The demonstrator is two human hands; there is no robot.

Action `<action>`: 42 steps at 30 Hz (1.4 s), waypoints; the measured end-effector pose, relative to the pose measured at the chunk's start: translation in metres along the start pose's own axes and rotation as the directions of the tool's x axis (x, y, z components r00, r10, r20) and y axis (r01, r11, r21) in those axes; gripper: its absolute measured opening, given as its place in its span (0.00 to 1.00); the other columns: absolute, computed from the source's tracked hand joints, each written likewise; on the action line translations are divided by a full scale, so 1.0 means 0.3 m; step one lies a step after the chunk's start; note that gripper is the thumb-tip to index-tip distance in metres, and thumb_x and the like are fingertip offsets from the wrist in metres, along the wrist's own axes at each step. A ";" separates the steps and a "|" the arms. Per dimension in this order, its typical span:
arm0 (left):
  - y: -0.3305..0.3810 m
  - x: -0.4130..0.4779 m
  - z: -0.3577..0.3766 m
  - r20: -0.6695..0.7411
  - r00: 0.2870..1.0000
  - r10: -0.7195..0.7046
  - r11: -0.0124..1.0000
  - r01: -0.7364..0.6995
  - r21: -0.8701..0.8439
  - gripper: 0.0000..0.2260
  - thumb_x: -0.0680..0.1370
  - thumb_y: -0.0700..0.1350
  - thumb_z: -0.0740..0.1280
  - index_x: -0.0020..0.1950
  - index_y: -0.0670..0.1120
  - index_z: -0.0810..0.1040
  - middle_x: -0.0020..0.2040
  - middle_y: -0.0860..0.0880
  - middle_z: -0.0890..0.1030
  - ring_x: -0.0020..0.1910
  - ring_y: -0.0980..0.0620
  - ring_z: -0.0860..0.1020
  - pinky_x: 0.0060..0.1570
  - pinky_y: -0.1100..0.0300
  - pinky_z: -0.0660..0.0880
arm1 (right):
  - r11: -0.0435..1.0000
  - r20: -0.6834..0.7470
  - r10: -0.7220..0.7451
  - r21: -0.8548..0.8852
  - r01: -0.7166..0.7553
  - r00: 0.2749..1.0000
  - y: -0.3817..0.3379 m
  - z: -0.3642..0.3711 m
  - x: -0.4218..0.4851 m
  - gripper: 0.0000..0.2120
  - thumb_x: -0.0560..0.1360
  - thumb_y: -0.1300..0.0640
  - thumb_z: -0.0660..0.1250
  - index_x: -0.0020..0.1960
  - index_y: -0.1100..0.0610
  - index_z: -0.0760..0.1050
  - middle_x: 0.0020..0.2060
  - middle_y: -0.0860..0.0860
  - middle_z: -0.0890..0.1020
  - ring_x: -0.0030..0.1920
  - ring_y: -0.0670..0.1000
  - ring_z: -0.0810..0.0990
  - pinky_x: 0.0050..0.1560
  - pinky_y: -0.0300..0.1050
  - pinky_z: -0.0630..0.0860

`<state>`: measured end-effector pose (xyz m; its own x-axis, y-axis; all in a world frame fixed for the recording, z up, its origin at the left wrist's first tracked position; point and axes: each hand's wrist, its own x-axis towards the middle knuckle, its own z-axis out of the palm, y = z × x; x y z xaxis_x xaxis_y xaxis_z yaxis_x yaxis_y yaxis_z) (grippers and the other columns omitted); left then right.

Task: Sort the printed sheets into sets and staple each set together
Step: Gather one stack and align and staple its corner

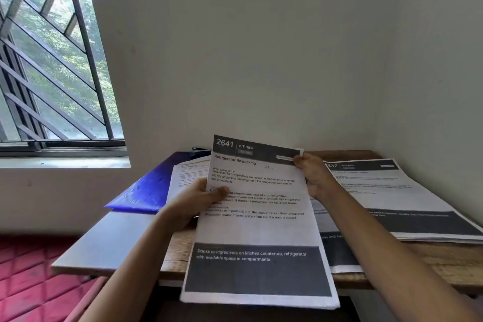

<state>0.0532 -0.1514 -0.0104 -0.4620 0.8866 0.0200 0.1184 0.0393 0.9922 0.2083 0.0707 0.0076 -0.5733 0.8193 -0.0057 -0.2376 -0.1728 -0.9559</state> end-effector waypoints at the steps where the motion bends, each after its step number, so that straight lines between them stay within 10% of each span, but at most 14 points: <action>1: 0.009 0.001 0.003 -0.002 1.000 -0.007 1.000 0.007 0.002 0.19 0.73 0.49 0.71 0.60 0.41 0.76 0.53 0.42 0.84 0.52 0.43 0.83 0.54 0.45 0.79 | 1.000 -0.003 0.002 -0.003 -0.002 1.000 0.001 -0.001 0.000 0.10 0.80 0.67 0.58 0.44 0.59 0.75 0.35 0.56 0.81 0.30 0.52 0.80 0.28 0.47 0.80; 10: 0.125 0.073 0.047 -0.236 0.970 0.062 0.968 -0.116 -0.221 0.09 0.81 0.46 0.64 0.55 0.42 0.75 0.33 0.49 0.83 0.29 0.54 0.82 0.30 0.58 0.81 | 0.997 0.044 0.012 -0.078 -0.008 0.999 0.018 0.007 -0.001 0.08 0.80 0.65 0.60 0.47 0.60 0.77 0.41 0.60 0.81 0.37 0.56 0.79 0.38 0.54 0.80; 18: 0.088 0.100 0.050 -0.183 0.971 0.151 0.917 -0.207 -0.341 0.11 0.83 0.44 0.58 0.56 0.49 0.80 0.46 0.44 0.84 0.37 0.50 0.83 0.34 0.54 0.82 | 0.963 0.017 -0.075 -0.257 0.076 0.997 0.033 0.013 0.001 0.09 0.80 0.62 0.60 0.44 0.59 0.78 0.43 0.60 0.82 0.40 0.57 0.80 0.48 0.57 0.79; 23: 0.046 0.111 0.041 -0.196 0.969 0.152 0.909 -0.215 -0.358 0.11 0.83 0.45 0.59 0.57 0.49 0.80 0.49 0.44 0.84 0.42 0.48 0.83 0.39 0.52 0.82 | 0.555 0.024 -0.572 -0.725 0.408 0.820 0.045 0.025 -0.028 0.12 0.78 0.61 0.64 0.61 0.61 0.73 0.57 0.54 0.79 0.58 0.53 0.77 0.57 0.46 0.73; 28: 0.032 0.124 0.042 -0.185 0.973 0.139 0.928 -0.193 -0.320 0.11 0.83 0.44 0.58 0.57 0.49 0.80 0.46 0.45 0.85 0.40 0.50 0.83 0.38 0.56 0.82 | 0.206 0.440 -0.688 -0.644 0.737 0.577 -0.009 0.160 -0.075 0.17 0.76 0.62 0.67 0.65 0.61 0.74 0.63 0.54 0.77 0.67 0.51 0.72 0.69 0.39 0.62; 33: 0.015 0.134 0.031 -0.196 0.969 0.149 0.924 -0.207 -0.321 0.12 0.83 0.45 0.59 0.60 0.43 0.78 0.45 0.42 0.83 0.38 0.48 0.83 0.38 0.56 0.81 | 0.247 0.634 -0.493 -0.555 0.794 0.596 0.052 0.278 -0.066 0.23 0.74 0.58 0.71 0.68 0.57 0.72 0.69 0.54 0.72 0.72 0.48 0.65 0.74 0.46 0.59; 42: -0.005 0.154 0.015 -0.180 0.973 0.145 0.905 -0.204 -0.373 0.18 0.82 0.53 0.56 0.56 0.43 0.79 0.47 0.40 0.84 0.41 0.47 0.83 0.41 0.53 0.81 | 0.395 0.532 -0.609 -0.440 0.807 0.588 0.159 0.266 -0.030 0.24 0.72 0.57 0.73 0.67 0.52 0.75 0.68 0.50 0.73 0.70 0.44 0.68 0.72 0.44 0.63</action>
<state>0.0355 -0.1084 -0.0114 -0.5909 0.7852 0.1854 -0.1267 -0.3173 0.9398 0.1394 0.0115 -0.0146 -0.6099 0.2962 0.7351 -0.2116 0.8330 -0.5112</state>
